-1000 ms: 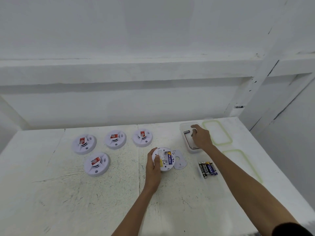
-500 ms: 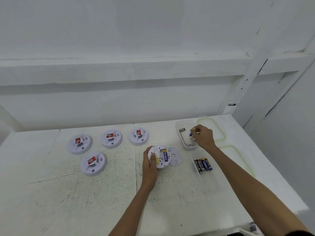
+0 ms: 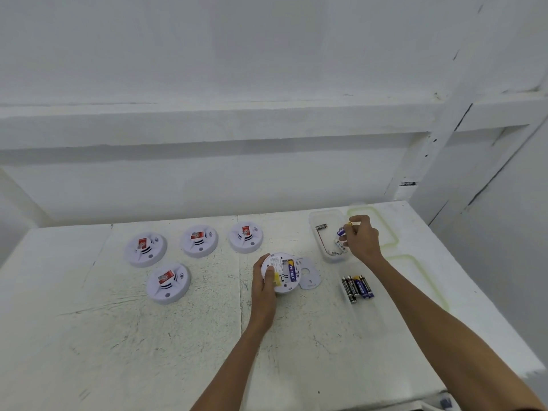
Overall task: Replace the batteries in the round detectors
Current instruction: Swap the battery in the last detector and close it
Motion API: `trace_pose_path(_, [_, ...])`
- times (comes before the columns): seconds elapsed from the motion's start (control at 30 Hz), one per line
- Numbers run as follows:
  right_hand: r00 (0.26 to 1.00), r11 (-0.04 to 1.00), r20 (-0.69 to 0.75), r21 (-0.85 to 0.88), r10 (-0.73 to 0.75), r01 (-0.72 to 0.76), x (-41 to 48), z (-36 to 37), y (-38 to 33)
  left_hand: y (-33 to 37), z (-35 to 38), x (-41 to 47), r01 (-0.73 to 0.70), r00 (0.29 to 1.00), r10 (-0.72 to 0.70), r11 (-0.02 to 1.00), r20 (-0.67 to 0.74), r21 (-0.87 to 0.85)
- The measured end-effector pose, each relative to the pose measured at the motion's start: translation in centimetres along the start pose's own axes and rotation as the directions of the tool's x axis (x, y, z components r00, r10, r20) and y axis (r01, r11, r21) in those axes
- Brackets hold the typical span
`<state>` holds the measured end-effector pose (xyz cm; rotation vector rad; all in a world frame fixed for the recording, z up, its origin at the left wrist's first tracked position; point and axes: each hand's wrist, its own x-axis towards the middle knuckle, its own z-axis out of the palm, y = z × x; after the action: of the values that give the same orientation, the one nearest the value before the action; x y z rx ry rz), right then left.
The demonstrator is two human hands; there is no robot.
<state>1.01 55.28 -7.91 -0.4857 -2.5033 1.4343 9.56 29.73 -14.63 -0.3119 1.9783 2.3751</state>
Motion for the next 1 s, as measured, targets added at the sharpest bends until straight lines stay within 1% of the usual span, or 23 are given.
trace_pose_path(0.07, [1.0,1.0,-0.003,0.013,0.008,-0.008,-0.1,0.1,-0.2,0.1,0.0,0.0,-0.009,1.0,0.009,1.0,0.012,0.005])
trace_pose_path(0.17, [1.0,1.0,0.008,0.006,0.014,-0.014,-0.2,0.1,-0.4,0.7,0.0,-0.2,-0.06,0.998,0.06,0.997,0.015,0.058])
trace_pose_path(0.3, [1.0,1.0,0.005,0.015,0.018,-0.018,-0.3,0.1,-0.5,0.6,-0.1,-0.1,-0.094,0.995,0.092,0.99,0.03,0.104])
trace_pose_path(0.5, [0.999,0.999,0.001,0.008,0.032,-0.032,-0.6,0.1,-0.8,0.5,0.1,-0.1,-0.044,0.999,0.045,0.999,-0.014,0.024])
trace_pose_path(0.63, [0.999,0.999,-0.003,0.016,0.042,-0.042,-1.2,0.2,-1.7,0.6,0.1,-0.2,-0.088,0.996,0.088,0.996,0.006,0.023])
trace_pose_path(0.7, [0.999,0.997,0.006,0.07,0.041,-0.041,-1.9,0.5,-2.4,0.5,0.2,-0.3,-0.099,0.995,0.098,0.994,0.029,0.04])
trace_pose_path(0.77, [0.997,0.984,0.033,0.162,0.069,-0.073,-2.9,0.9,-3.1,0.4,0.2,-0.3,-0.078,0.997,0.077,0.995,0.019,0.056])
trace_pose_path(0.83, [0.985,0.936,0.075,0.306,0.156,-0.172,-3.7,1.8,-3.9,0.2,0.0,-0.2,-0.04,0.999,0.041,0.997,-0.01,0.067])
trace_pose_path(0.9, [0.961,0.866,0.16,0.419,0.225,-0.273,-4.6,2.8,-4.5,0.2,-0.3,-0.3,-0.051,0.999,0.051,0.988,-0.001,0.144])
trace_pose_path(0.97, [0.944,0.839,0.237,0.445,0.229,-0.315,-5.7,3.9,-4.8,0.4,-0.3,-0.5,-0.044,0.999,0.041,0.986,0.017,0.161])
trace_pose_path(1.0, [0.942,0.84,0.258,0.444,0.213,-0.312,-6.3,4.3,-5.0,0.4,-0.3,-0.5,-0.048,0.999,0.044,0.989,0.032,0.138])
